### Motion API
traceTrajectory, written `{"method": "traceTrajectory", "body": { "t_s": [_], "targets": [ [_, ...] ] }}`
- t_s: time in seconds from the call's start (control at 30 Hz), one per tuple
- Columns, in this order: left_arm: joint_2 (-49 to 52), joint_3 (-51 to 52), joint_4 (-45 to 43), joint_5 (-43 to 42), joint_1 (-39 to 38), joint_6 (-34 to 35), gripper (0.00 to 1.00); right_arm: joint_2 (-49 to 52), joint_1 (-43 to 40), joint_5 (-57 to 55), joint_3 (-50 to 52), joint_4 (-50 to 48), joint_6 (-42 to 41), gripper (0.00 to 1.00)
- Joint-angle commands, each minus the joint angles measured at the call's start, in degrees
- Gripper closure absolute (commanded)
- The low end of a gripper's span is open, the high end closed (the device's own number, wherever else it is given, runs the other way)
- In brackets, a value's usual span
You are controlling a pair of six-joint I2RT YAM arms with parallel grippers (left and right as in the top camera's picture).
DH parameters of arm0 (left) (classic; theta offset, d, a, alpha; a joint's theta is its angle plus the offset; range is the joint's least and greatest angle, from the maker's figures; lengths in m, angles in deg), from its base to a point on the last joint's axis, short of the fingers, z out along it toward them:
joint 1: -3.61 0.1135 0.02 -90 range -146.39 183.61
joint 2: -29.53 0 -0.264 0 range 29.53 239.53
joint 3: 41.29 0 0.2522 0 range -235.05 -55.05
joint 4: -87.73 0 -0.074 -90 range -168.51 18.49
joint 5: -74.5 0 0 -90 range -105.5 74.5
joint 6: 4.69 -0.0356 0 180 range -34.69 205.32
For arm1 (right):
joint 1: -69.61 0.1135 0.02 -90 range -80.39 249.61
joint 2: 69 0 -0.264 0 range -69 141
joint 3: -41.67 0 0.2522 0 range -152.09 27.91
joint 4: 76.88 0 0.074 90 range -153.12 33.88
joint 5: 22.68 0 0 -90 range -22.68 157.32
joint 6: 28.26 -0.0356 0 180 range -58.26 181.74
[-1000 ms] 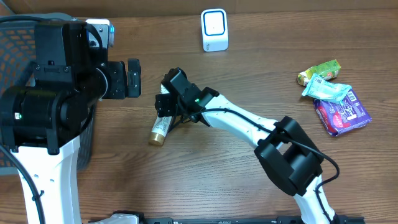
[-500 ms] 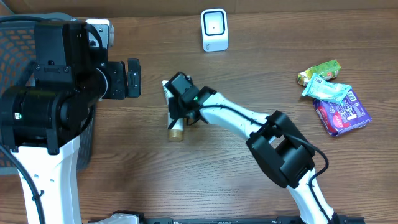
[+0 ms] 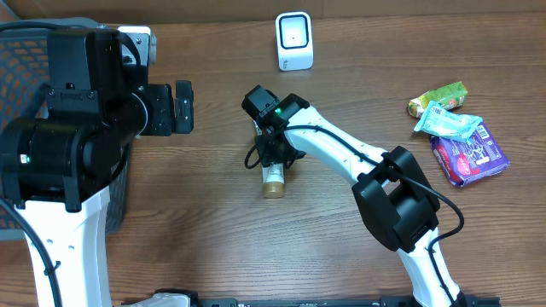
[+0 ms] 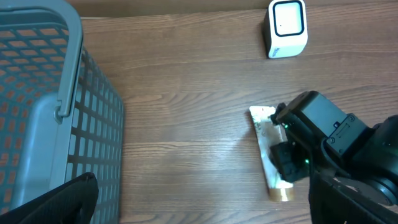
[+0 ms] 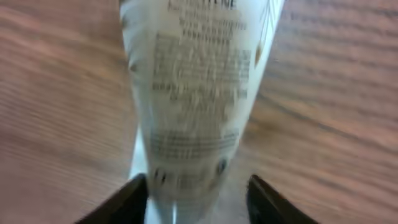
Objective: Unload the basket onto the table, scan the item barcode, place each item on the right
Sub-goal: 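Grasp the white tube near its gold cap with the right gripper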
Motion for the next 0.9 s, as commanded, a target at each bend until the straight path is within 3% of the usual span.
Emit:
{"method": "traceTrajectory", "body": {
  "t_s": [0.0, 0.07, 0.17, 0.2, 0.53, 0.87],
  "targets": [
    [-0.1, -0.5, -0.1, 0.1, 0.3, -0.4, 0.0, -3.0, -0.8, -0.8, -6.5, 3.3, 3.3, 0.56],
    [-0.1, -0.5, -0.1, 0.1, 0.3, -0.4, 0.0, -3.1, -0.9, -0.9, -11.8, 6.9, 3.3, 0.67],
    [-0.1, -0.5, -0.1, 0.1, 0.3, -0.4, 0.01, -3.0, -0.9, -0.8, -17.1, 8.6, 3.4, 0.93],
    [-0.1, -0.5, -0.1, 0.1, 0.3, -0.4, 0.0, -3.0, -0.9, -0.8, -17.0, 8.0, 2.4, 0.96],
    [-0.1, -0.5, -0.1, 0.1, 0.3, -0.4, 0.0, -0.3, -0.9, -6.0, -5.3, 0.4, -14.7, 0.96],
    [-0.1, -0.5, -0.1, 0.1, 0.3, -0.4, 0.0, 0.0, -0.8, -3.8, -1.5, -4.2, -15.1, 0.96]
  ]
}}
